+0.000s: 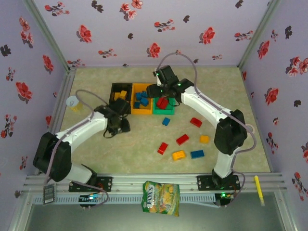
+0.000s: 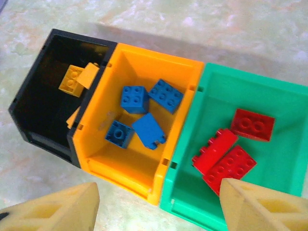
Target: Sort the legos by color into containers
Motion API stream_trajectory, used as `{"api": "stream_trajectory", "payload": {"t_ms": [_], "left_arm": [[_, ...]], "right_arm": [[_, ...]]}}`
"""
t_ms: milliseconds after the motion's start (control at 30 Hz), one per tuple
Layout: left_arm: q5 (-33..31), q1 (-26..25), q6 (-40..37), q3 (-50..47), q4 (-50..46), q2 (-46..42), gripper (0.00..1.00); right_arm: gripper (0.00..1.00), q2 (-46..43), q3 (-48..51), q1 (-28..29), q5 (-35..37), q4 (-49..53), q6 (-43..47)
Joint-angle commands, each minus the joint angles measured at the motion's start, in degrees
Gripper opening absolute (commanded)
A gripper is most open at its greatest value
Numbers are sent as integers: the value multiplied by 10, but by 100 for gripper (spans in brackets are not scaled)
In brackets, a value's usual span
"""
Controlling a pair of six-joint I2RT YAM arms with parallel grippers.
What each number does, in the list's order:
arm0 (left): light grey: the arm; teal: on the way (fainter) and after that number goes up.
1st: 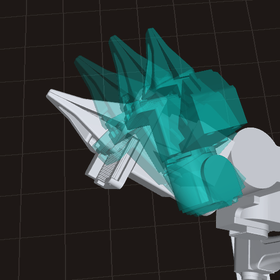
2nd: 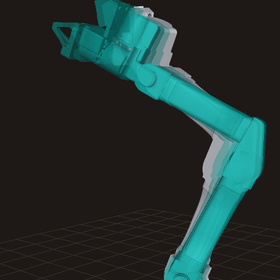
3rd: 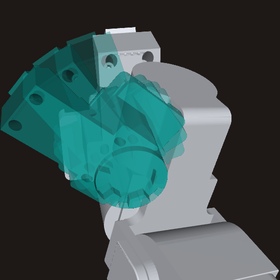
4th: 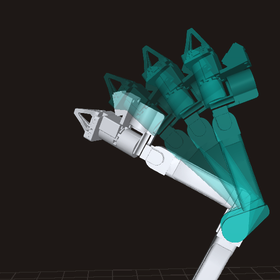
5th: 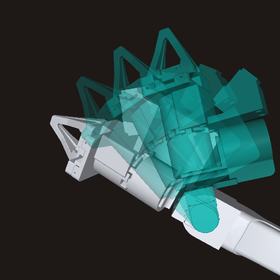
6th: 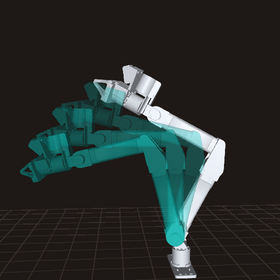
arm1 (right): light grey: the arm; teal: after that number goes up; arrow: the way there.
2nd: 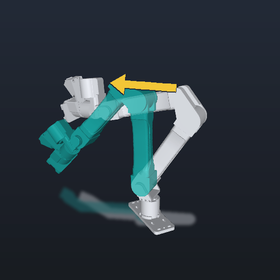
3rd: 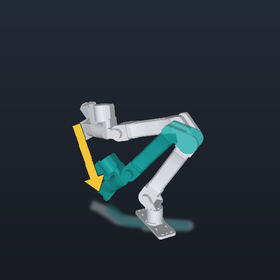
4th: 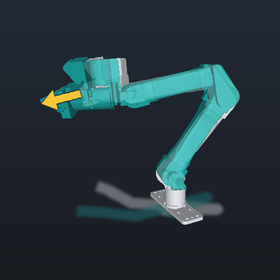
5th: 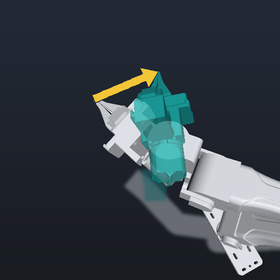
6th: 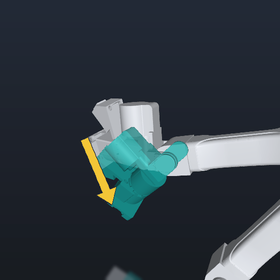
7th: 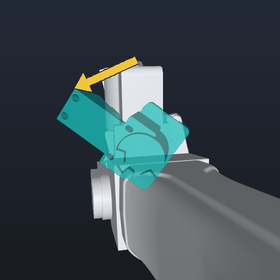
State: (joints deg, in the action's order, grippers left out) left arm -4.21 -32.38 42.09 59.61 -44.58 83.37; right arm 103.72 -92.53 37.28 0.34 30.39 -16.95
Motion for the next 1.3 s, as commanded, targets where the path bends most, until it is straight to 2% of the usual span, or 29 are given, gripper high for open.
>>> {"api": "stream_trajectory", "payload": {"t_ms": [0, 133, 300, 567, 633, 767, 1000, 1267], "left_arm": [[-42, 41, -103, 96, 1, 43, 38], [-37, 89, -162, 226, -3, 137, 37], [-28, 119, -209, 354, -38, 241, 37], [-22, 135, -226, 478, -78, 349, 37], [-33, 137, -226, 506, -115, 369, 36], [-41, 139, -231, 518, -129, 374, 39], [-61, 141, -231, 505, -134, 349, 61], [-61, 142, -233, 492, -134, 313, 65]], "right_arm": [[68, -32, 28, -6, 31, 10, 4], [67, -41, 45, -11, 42, 17, 4], [67, -65, 66, -11, 59, 27, 9], [68, -99, 105, -12, 74, 35, 10], [68, -104, 110, -12, 75, 35, 8], [68, -109, 115, -13, 77, 35, 6], [68, -106, 110, -13, 77, 38, 9], [68, -106, 111, -13, 80, 43, 10]]}}
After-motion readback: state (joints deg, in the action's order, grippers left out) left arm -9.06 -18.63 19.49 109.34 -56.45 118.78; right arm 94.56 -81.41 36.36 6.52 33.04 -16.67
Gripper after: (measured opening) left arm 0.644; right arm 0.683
